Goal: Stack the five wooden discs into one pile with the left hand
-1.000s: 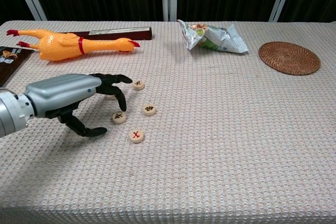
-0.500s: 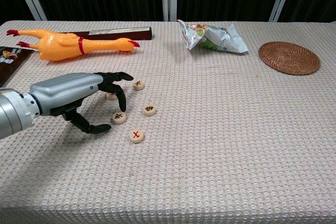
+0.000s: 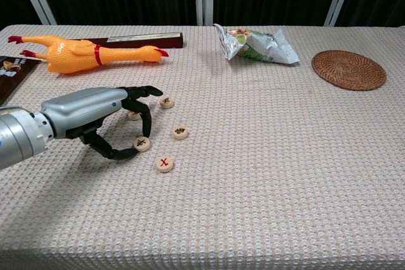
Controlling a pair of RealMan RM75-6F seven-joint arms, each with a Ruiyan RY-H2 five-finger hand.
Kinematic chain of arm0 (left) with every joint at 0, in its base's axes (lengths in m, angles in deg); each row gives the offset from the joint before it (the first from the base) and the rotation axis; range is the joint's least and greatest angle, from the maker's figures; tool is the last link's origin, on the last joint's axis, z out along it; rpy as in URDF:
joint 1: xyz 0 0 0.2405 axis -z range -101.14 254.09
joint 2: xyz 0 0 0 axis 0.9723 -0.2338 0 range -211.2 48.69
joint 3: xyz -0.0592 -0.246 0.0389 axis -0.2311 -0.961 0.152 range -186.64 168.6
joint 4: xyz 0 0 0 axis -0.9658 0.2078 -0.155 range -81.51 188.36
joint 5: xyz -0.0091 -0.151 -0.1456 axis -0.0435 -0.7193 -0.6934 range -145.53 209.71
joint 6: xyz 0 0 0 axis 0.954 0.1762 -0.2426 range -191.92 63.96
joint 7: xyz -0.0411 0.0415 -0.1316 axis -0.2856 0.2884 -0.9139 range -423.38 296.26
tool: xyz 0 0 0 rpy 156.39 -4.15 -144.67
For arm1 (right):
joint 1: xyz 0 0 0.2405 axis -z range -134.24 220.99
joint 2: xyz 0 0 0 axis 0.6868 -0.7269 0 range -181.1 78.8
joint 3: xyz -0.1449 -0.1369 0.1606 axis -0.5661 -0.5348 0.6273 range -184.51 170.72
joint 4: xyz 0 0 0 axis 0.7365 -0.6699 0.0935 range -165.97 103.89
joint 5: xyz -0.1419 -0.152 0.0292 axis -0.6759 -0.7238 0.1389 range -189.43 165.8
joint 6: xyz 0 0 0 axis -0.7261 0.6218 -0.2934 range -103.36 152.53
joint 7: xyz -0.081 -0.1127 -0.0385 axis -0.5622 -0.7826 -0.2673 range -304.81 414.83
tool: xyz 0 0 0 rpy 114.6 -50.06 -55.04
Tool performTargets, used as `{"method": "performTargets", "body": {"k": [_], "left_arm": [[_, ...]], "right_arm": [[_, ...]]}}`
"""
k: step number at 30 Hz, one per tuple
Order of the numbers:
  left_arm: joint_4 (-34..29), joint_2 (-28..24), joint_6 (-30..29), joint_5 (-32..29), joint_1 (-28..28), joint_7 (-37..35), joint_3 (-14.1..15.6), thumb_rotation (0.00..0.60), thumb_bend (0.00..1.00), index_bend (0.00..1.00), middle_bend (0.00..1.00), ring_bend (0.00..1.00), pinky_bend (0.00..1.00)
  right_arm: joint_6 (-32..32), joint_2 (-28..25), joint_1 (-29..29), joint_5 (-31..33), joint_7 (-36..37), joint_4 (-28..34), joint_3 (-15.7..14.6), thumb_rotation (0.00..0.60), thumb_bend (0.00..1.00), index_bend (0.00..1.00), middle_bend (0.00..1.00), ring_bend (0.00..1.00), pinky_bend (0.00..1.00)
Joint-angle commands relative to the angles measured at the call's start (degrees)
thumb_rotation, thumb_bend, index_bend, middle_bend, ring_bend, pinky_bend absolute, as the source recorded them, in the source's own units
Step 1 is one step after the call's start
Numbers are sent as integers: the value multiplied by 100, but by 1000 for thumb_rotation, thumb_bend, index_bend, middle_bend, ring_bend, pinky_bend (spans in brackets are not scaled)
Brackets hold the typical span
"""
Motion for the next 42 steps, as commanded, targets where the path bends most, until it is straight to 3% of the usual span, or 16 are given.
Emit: {"method": "performTargets", "body": {"k": [1,11,18,28,42], "left_arm": [[2,4,-11,-19,-3,7,5,600,310,490,21,0,0],[-68,-35,-81,-97,-17,-7,-11,600,309,504,22,0,0],[-311,-315,-239,-215,-1,48,-224,600,309,503,23,0,0],[-65,-294,189,-854,231,252,-521,600,309,503,23,0,0],[194,-122,409,-1166,408,371,-587,600,308,502,24,0,0]], "right_arm": [[-3,-1,0,0,2,1,-1,600,274,0,0,0,0],[10,-4,8,-7,-1,7,0,600,274,0,0,0,0],[44,0,16,-42,44,-13,4,600,273,0,0,0,0],[121,24,32,-113,69,-41,6,600,274,0,0,0,0],[89,14,24,-69,112,-67,25,600,275,0,0,0,0]]}}
